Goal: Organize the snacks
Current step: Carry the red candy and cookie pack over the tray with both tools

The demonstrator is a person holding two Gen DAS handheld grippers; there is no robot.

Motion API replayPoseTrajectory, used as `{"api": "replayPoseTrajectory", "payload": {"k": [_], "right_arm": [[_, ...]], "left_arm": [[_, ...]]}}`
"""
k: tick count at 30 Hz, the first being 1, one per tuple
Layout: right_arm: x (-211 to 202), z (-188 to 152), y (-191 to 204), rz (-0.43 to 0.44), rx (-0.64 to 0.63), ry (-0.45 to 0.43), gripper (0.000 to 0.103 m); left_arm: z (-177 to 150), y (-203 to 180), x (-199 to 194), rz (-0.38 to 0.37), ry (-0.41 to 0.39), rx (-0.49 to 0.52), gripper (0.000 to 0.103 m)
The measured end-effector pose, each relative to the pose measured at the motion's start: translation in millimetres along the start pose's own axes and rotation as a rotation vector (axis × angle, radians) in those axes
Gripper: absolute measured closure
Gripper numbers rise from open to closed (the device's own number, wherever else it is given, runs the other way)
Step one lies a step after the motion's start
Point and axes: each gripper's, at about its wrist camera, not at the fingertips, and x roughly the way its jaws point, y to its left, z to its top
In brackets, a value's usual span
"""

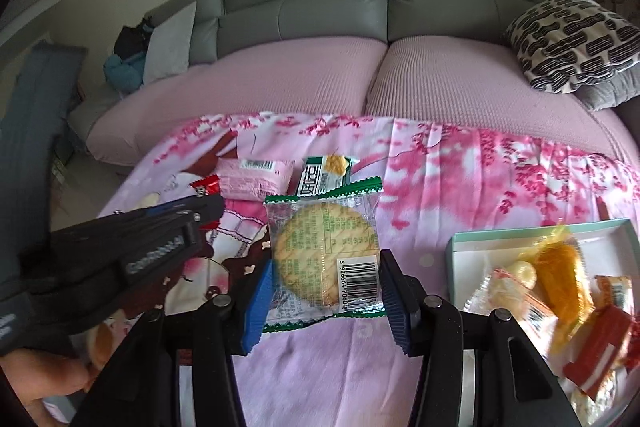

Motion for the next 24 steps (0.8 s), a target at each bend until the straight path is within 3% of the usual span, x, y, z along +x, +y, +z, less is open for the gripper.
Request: {"api": "replayPoseTrajectory", "payload": {"k": [6,14,24], "right_arm": [[-29.4,-4.7,-12.7,-0.025,0.045,-0.030,0.050],[-64.8,-16.5,-54.2,-0.076,0.132,-0.067,0.050],[-103.0,-29.5,-145.2,-0.268,0.307,-0.096,0.050]], "left_arm": [[-2.4,-21.0,-19.7,-0.017,-0.041,0.040,0.086],[-4.0,-62.0,-46.0,-0.093,-0.102,0.114,0.086],[-29.2,-138.1,-47.8,-0.210,-0.052,0.288,0.086]]}}
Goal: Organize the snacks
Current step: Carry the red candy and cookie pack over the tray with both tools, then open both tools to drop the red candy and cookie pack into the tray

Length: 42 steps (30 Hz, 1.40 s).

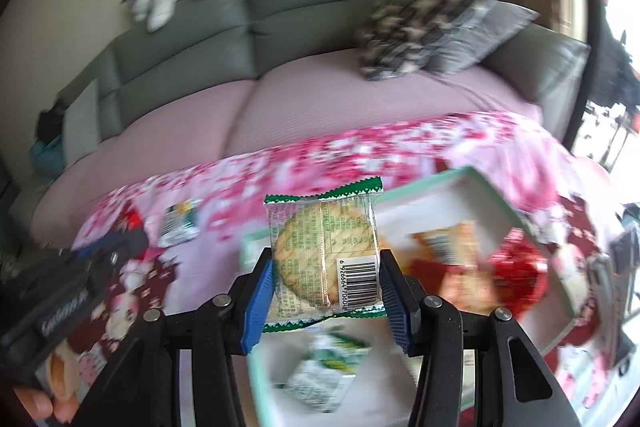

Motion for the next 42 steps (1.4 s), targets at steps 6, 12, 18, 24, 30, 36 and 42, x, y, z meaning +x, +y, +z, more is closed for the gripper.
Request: {"api": "replayPoseTrajectory", "payload": {"k": [6,12,18,24,30,36,42], "right_arm": [[-6.2,3.9,-54.7,-0.089,0.118,-0.004,0.050],[-2.8,1.8,-82.8,-0.114,0.179,0.018,0.050],[4.4,-2.2,-85.8,-0.095,0.182,0.044,0.050],[15.1,-7.4,-91.4,-0.105,0.193,0.082,0.050],[18.7,-9.8,-100.8,-0.111,0.211,0.098,0.050],[20.8,-11.2,-107.1,-0.111,0.226,0.113,0.050],[22.9,-11.3,-108.5,-0.114,0.226,0.122,0.050]], "left_arm": [[-12.5,-43.6,10.4,-0.045,0.056,0.098,0.086],[-22.5,-83.3,17.4,-0.077,0.084,0.195,0.086],[-29.5,-107.4,29.2,-0.077,0.097,0.251,0.086],[-34.3,-120.9,39.2,-0.068,0.104,0.283,0.086],[-35.0,-123.4,48.2,-0.051,0.118,0.288,0.086],[-35.6,-126.7,49.8,-0.040,0.116,0.296,0.078],[-33.3,-124.5,46.7,-0.033,0.108,0.295,0.049]]}}
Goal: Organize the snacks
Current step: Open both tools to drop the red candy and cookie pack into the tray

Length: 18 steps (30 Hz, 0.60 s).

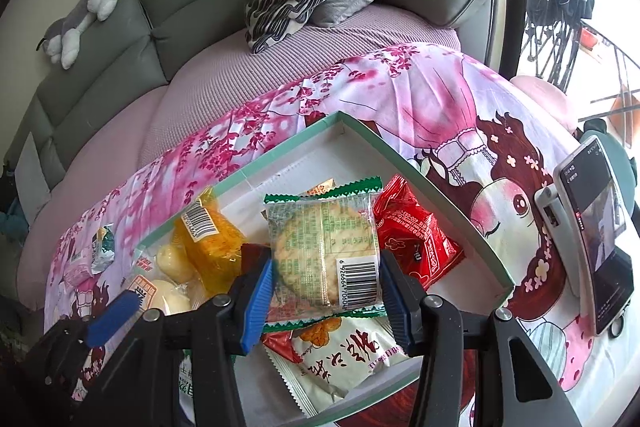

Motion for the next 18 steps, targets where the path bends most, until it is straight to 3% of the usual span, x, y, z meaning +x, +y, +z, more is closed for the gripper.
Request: {"api": "replayPoseTrajectory", "payload": {"k": [16,18], "right_arm": [[2.0,0.8,9.1,-0.017,-0.041,0.009,0.047],[3.0,0.6,10.1,-0.019,-0.046,0.014,0.041]], "left_arm": [[2.9,39.2,-13.6,0.047,-0.026,-0.125,0.044],[2.5,46.8,-14.1,0.058,-0.025,-0.151,0.038]]}}
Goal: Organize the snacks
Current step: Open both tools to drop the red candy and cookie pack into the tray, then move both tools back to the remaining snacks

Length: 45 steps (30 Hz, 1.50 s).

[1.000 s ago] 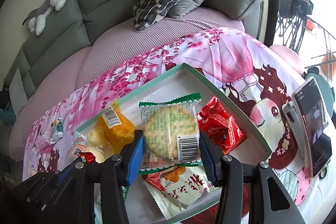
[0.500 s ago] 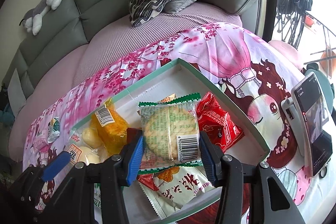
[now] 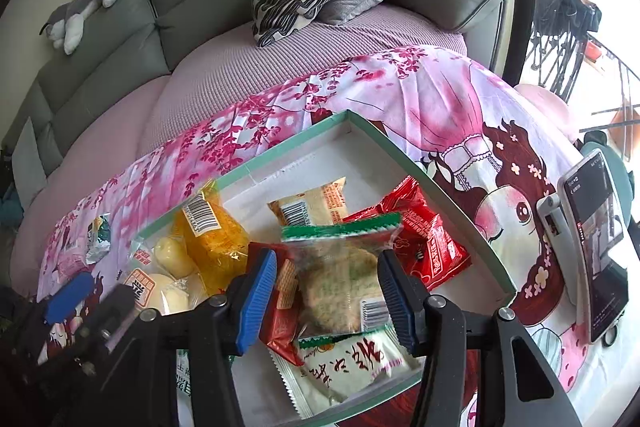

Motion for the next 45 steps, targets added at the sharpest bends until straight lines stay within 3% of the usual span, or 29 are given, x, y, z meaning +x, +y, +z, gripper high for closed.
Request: {"api": "replayPoseTrajectory", "payload": {"k": [3,7,10,14,17,25,35,45], "right_arm": [[1.3,-0.2,2.3,0.001,-0.008,0.005,0.035],[1.9,-0.3,8.8,-0.002,-0.037,0.003,0.018],[2.7,-0.4,13.8,0.001,-0.056,0.002,0.016],[3.1,-1.9,22.5,0.000,-0.088,0.002,0.013],[0.4,-2.9,32.2,0.014,-0.115,-0.016,0.000],[-2.1,-6.3,57.2,0.056,-0.191,-0.035,0.000],[-7.0,-9.7,76.7,0.094,-0.215,-0.057,0.000],[-10.3,-21.1,121.0,0.172,-0.287,-0.069,0.000]], "left_arm": [[0.6,15.3,1.1,0.040,0.001,-0.062,0.024],[-1.9,36.2,6.9,0.085,0.016,-0.142,0.021],[-4.0,49.1,10.4,0.109,0.026,-0.177,0.020],[-7.6,68.7,12.1,0.154,0.027,-0.251,0.003],[-10.4,81.8,14.2,0.190,0.039,-0.295,0.001],[-16.7,108.2,12.0,0.217,0.045,-0.380,0.001],[-20.6,134.9,5.8,0.231,0.054,-0.406,0.001],[-35.7,190.1,-14.2,0.367,0.059,-0.453,0.001]]}}
